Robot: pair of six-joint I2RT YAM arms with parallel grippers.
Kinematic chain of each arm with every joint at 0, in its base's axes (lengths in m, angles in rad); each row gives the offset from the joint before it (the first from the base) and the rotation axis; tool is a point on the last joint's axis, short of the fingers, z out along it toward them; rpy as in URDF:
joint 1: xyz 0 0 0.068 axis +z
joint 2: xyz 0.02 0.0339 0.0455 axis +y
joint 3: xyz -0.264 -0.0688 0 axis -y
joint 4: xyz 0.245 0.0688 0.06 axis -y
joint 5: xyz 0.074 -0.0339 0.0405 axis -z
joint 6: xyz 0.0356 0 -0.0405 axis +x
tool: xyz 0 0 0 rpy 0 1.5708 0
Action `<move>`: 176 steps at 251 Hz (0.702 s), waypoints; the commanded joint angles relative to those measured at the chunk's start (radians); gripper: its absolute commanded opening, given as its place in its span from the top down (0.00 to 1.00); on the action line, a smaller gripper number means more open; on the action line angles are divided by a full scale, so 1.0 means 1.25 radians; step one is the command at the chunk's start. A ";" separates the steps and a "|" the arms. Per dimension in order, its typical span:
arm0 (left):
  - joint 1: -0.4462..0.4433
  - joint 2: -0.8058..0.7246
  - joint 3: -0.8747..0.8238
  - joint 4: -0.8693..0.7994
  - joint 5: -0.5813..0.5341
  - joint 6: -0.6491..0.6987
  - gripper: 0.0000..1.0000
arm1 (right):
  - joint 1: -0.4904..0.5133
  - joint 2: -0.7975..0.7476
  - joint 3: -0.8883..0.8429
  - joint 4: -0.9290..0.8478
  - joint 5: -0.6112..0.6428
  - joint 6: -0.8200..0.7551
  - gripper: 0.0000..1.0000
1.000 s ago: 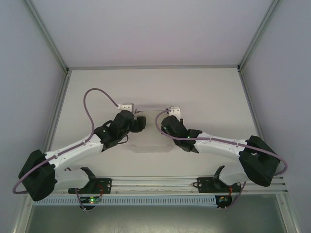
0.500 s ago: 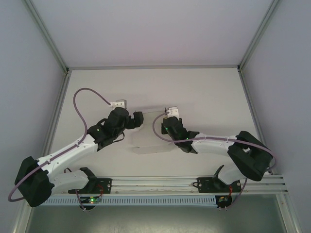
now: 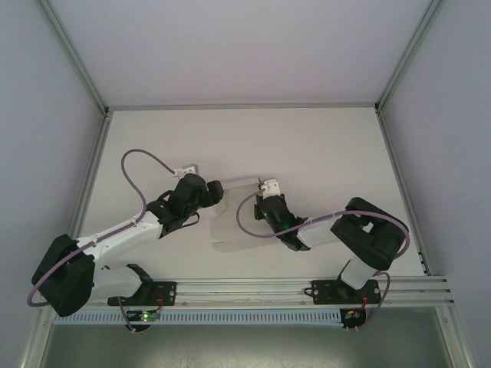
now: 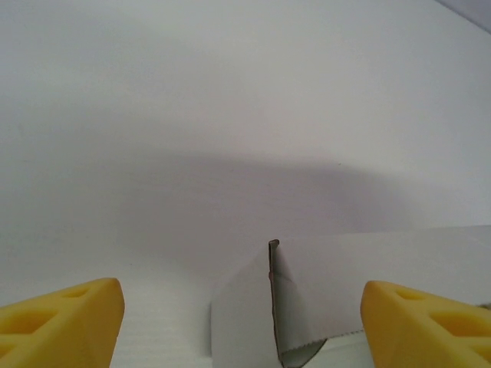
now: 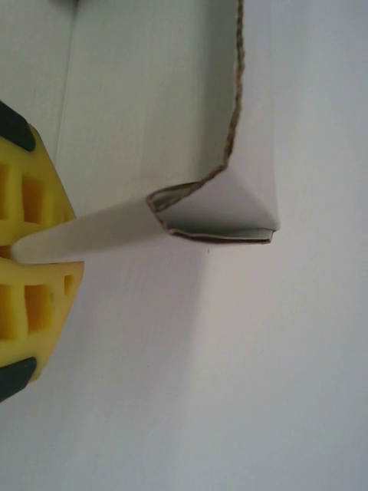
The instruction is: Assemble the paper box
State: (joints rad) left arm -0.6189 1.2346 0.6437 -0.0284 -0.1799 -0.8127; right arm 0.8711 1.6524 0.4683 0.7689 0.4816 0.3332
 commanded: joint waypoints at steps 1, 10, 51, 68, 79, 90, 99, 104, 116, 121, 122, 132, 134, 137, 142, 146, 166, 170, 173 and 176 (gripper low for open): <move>0.011 0.019 -0.011 0.101 0.017 -0.041 0.24 | 0.012 0.017 -0.012 0.080 0.019 -0.022 1.00; 0.011 0.028 -0.014 0.118 0.032 -0.042 0.27 | 0.015 0.022 -0.014 0.082 0.024 -0.023 1.00; 0.011 0.064 -0.015 0.121 0.038 -0.048 0.35 | 0.022 0.025 -0.029 0.091 0.039 -0.022 1.00; 0.011 0.074 -0.021 0.122 0.040 -0.054 0.38 | 0.022 0.021 -0.033 0.091 0.044 -0.022 1.00; 0.011 0.079 -0.029 0.125 0.041 -0.058 0.42 | 0.023 0.018 -0.032 0.088 0.046 -0.021 1.00; 0.011 0.085 -0.039 0.125 0.039 -0.062 0.46 | 0.022 0.019 -0.032 0.082 0.047 -0.020 1.00; 0.010 0.091 -0.048 0.127 0.041 -0.062 0.49 | 0.022 0.020 -0.031 0.074 0.050 -0.016 1.00; 0.011 0.094 -0.053 0.128 0.043 -0.063 0.51 | 0.022 0.022 -0.029 0.072 0.053 -0.013 1.00; 0.011 0.104 -0.063 0.130 0.046 -0.069 0.55 | 0.023 0.030 -0.029 0.067 0.073 -0.001 0.99; 0.010 0.108 -0.067 0.134 0.053 -0.069 0.56 | 0.023 0.033 -0.029 0.064 0.086 0.007 0.99; 0.010 0.109 -0.068 0.135 0.054 -0.069 0.56 | 0.022 0.034 -0.029 0.062 0.089 0.008 0.99; 0.010 0.121 -0.075 0.141 0.064 -0.067 0.60 | 0.022 0.039 -0.027 0.055 0.114 0.026 0.99; 0.011 0.123 -0.076 0.142 0.064 -0.067 0.61 | 0.022 0.039 -0.027 0.052 0.119 0.029 0.99; 0.010 0.126 -0.078 0.143 0.067 -0.066 0.61 | 0.022 0.042 -0.026 0.047 0.127 0.035 0.99; 0.009 0.131 -0.079 0.144 0.069 -0.065 0.61 | 0.023 0.043 -0.021 0.035 0.139 0.045 0.99; 0.009 0.135 -0.080 0.143 0.069 -0.063 0.62 | 0.023 0.043 -0.016 0.021 0.149 0.054 0.99; 0.007 0.153 -0.079 0.134 0.070 -0.056 0.64 | 0.022 0.044 0.008 -0.046 0.184 0.080 0.96; 0.007 0.157 -0.079 0.132 0.070 -0.055 0.64 | 0.022 0.045 0.012 -0.058 0.188 0.082 0.95; 0.006 0.159 -0.077 0.132 0.070 -0.052 0.65 | 0.022 0.045 0.013 -0.064 0.190 0.083 0.94; 0.006 0.161 -0.076 0.131 0.072 -0.050 0.65 | 0.023 0.045 0.014 -0.066 0.191 0.078 0.94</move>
State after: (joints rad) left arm -0.6186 1.3739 0.5938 0.2577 -0.1040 -0.8955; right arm 0.9016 1.6958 0.4538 0.8051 0.5800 0.3813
